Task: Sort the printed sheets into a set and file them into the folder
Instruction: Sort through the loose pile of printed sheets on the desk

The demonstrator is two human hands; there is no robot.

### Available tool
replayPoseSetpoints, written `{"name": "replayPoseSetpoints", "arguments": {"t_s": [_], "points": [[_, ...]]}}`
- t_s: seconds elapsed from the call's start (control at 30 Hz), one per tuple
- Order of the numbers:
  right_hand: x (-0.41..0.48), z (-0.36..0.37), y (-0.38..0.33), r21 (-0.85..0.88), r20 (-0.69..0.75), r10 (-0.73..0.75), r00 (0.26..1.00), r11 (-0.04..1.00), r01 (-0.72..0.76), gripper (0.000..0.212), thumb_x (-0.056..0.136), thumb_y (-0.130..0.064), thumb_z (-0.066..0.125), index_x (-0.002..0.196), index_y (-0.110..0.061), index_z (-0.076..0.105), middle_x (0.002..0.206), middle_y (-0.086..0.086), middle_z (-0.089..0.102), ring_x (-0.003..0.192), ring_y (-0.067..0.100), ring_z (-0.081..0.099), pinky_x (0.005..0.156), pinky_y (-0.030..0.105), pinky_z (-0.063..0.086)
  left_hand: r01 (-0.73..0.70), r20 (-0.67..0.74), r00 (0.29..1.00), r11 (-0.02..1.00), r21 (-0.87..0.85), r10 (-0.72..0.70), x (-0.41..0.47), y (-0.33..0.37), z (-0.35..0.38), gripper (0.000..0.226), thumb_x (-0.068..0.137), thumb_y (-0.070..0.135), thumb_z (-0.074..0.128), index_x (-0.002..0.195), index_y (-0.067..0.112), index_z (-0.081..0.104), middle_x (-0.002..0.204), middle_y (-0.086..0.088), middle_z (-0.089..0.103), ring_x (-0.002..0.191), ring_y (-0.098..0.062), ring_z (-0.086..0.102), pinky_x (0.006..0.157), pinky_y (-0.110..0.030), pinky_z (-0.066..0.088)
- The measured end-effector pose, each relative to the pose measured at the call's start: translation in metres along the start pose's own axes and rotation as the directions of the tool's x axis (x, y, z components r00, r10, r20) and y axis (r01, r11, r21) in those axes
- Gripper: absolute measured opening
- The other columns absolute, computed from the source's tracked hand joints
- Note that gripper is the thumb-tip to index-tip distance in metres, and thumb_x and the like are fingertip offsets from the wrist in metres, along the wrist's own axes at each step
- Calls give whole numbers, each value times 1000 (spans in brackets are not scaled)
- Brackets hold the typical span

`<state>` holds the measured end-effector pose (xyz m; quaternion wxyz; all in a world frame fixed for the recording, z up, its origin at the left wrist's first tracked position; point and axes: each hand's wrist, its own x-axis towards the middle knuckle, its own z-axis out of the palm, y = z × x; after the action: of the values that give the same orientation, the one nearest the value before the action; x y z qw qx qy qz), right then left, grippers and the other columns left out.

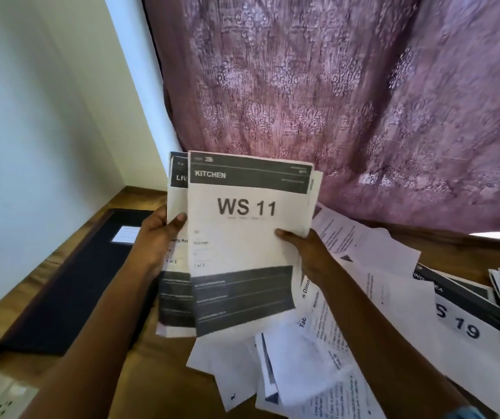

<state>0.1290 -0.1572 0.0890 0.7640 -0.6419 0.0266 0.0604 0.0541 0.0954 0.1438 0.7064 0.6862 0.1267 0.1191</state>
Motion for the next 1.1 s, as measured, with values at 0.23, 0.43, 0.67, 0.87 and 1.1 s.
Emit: {"name": "replayPoseSetpoints", "arguments": {"t_s": [0.23,0.43,0.67,0.87,1.1], "points": [[13,40,-15,-91,45,-3,999,996,7,48,80,-1,71,125,-3,53,123,14,62,108,27,60,85,31,48,192,97,980,956,-222,-174,4,-16,-6,40,94,53,50,113,20,62,107,-2,72,96,-21,70,85,-43,54],[13,39,-40,-16,240,-61,969,998,66,65,79,-15,75,132,-16,38,105,4,60,92,16,60,92,39,52,-14,-244,965,949,314,95,-5,-13,-37,33,86,22,70,116,11,60,112,-10,67,98,-31,66,81,-45,55],[-35,-71,36,-920,390,381,838,128,370,108,74,-58,70,152,-18,8,160,9,6,146,29,10,115,45,19,11,-484,873,992,128,53,-16,-22,-86,37,79,33,74,109,14,64,117,-14,63,101,-31,62,85,-40,52],[-49,-82,77,-919,387,197,901,-2,395,84,81,-62,57,148,-23,25,152,9,30,138,26,31,108,45,32,149,-508,854,988,37,-110,-26,-54,-64,42,83,26,74,121,12,62,111,-4,67,93,-23,63,76,-37,52],[-32,-101,26,-958,145,-145,979,225,176,12,88,-28,61,91,-22,71,94,3,72,91,25,66,79,33,51,294,-368,896,953,69,-249,-70,-110,-8,34,87,9,68,120,2,60,110,-16,66,81,-24,59,62,-30,46]]}}
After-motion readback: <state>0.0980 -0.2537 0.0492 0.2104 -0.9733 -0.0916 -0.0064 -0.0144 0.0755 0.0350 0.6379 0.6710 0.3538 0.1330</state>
